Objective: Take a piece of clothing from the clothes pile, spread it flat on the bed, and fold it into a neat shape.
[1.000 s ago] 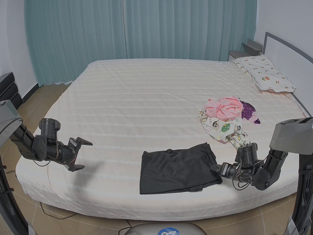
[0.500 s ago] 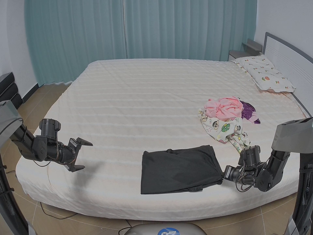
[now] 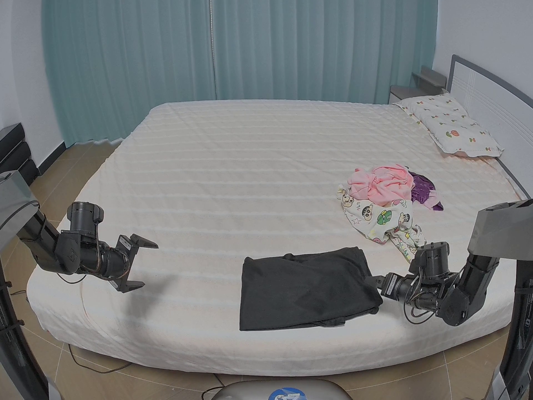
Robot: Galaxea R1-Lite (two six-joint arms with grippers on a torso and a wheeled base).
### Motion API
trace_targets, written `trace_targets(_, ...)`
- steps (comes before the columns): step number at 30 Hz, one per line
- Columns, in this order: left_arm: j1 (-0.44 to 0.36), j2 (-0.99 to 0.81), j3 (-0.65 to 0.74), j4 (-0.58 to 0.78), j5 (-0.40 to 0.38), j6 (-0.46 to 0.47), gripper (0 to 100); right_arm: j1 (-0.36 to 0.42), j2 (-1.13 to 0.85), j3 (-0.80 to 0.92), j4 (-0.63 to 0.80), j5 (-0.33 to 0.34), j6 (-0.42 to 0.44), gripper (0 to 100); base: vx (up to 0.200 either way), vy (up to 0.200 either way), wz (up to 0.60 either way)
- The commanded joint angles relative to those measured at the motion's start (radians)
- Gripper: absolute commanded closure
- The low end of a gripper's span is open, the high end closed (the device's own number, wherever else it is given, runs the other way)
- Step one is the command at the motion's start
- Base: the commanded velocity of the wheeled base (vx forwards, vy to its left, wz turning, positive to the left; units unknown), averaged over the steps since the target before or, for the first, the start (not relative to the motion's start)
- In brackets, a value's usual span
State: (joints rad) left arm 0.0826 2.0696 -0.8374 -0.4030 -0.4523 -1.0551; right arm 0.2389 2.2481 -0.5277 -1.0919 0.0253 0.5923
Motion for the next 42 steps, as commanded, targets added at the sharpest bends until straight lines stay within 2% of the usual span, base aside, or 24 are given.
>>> trace_targets(1, 0.0, 0.001, 0.001, 0.0, 0.0, 0.003, 0, -0.001, -0.013, -0.06, 0.007, 0.001, 0.02, 0, 0.2, 0.0, 0.0)
trace_targets(7, 0.0, 0.001, 0.0, 0.0, 0.003, 0.0, 0, 0.007, 0.096, -0.181, 0.023, 0.001, 0.038, 0, 0.2, 0.0, 0.0)
trace_targets(15, 0.0, 0.007, 0.0, 0.0, 0.009, 0.001, 0, 0.01, 0.18, -0.281, 0.033, 0.008, 0.038, 0, 0.0, 0.0, 0.0)
trace_targets(20, -0.001, 0.007, 0.0, 0.0, 0.009, 0.001, 0, 0.025, 0.199, -0.305, 0.032, 0.036, 0.04, 0, 0.0, 0.0, 0.0)
trace_targets(21, -0.001, 0.007, 0.0, 0.0, 0.009, 0.001, 0, 0.026, 0.2, -0.307, 0.032, 0.036, 0.04, 100, 0.0, 0.0, 0.0)
trace_targets(42, -0.001, 0.007, 0.0, 0.0, 0.009, 0.001, 0, -0.012, 0.157, -0.279, 0.02, 0.018, 0.141, 100, 0.0, 0.0, 0.0)
